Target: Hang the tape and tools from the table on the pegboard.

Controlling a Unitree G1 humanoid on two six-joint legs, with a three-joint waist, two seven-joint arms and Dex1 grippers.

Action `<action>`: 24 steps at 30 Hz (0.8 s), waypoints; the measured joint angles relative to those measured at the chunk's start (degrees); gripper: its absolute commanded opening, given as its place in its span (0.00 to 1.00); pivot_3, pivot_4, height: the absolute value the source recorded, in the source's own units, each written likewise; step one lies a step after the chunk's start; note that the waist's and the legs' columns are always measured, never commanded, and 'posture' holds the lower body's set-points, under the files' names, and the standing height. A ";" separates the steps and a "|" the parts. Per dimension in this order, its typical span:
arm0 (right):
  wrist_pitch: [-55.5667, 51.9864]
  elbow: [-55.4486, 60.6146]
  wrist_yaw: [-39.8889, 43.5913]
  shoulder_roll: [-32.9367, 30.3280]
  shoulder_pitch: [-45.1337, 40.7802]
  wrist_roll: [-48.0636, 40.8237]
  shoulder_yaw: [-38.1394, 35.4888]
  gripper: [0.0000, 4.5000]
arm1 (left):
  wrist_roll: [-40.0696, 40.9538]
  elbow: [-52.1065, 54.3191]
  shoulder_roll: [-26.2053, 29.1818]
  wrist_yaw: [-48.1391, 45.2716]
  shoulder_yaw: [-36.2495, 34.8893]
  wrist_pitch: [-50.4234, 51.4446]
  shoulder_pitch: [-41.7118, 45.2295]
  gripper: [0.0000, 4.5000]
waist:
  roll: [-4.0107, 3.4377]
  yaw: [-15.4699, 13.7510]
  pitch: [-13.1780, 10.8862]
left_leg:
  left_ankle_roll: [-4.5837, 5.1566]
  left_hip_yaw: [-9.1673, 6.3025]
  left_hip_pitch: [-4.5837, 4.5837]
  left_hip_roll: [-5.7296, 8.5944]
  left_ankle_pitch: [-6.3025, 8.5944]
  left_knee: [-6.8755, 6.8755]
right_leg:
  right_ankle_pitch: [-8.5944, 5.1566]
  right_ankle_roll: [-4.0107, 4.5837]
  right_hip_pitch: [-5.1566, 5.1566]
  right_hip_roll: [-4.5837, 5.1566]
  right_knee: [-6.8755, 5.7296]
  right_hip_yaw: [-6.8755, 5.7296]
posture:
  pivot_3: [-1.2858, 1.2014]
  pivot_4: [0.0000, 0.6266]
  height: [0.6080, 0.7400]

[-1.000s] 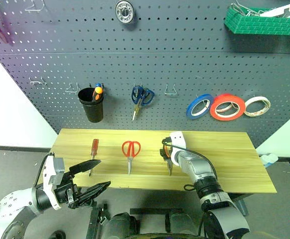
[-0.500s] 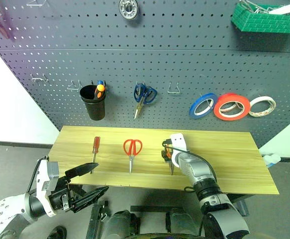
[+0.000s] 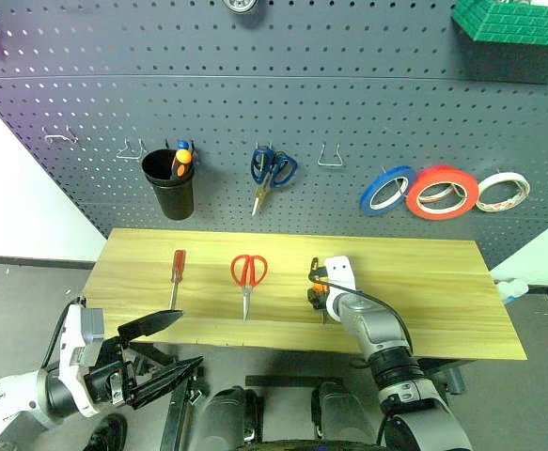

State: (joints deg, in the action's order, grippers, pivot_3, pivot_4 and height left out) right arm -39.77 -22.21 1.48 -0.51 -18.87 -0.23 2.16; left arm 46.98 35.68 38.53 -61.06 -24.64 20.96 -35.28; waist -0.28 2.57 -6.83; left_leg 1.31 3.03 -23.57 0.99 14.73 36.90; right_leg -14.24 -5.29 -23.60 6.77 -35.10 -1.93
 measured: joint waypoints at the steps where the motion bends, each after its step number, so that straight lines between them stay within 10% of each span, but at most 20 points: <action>1: 0.00 -0.02 -0.06 0.11 -0.10 -0.01 -0.02 0.99 | 0.09 0.44 0.00 0.10 -0.43 0.04 -0.16 1.00 | 0.04 -0.03 -0.15 | 0.00 -0.01 -0.04 0.00 0.00 0.00 | 0.00 0.00 -0.03 0.00 0.00 0.00 | 0.52 0.19 1.00; 24: 4.62 -11.12 -2.62 0.39 -7.32 0.05 -1.60 0.99 | 6.27 1.03 0.57 4.12 -8.14 4.52 2.64 1.00 | 0.09 -0.21 -0.42 | 0.00 -0.01 -0.71 0.01 -0.03 0.06 | 0.02 0.02 -0.67 -0.01 -0.05 -0.04 | 0.54 0.20 1.00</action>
State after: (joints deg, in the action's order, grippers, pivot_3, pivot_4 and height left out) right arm -35.15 -33.33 -1.13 -0.12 -26.19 -0.18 0.56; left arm 53.25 36.71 39.10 -56.94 -32.78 25.48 -32.64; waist -0.20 2.36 -7.25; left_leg 1.31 3.01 -24.27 1.00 14.70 36.95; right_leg -14.21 -5.28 -24.28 6.76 -35.15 -1.98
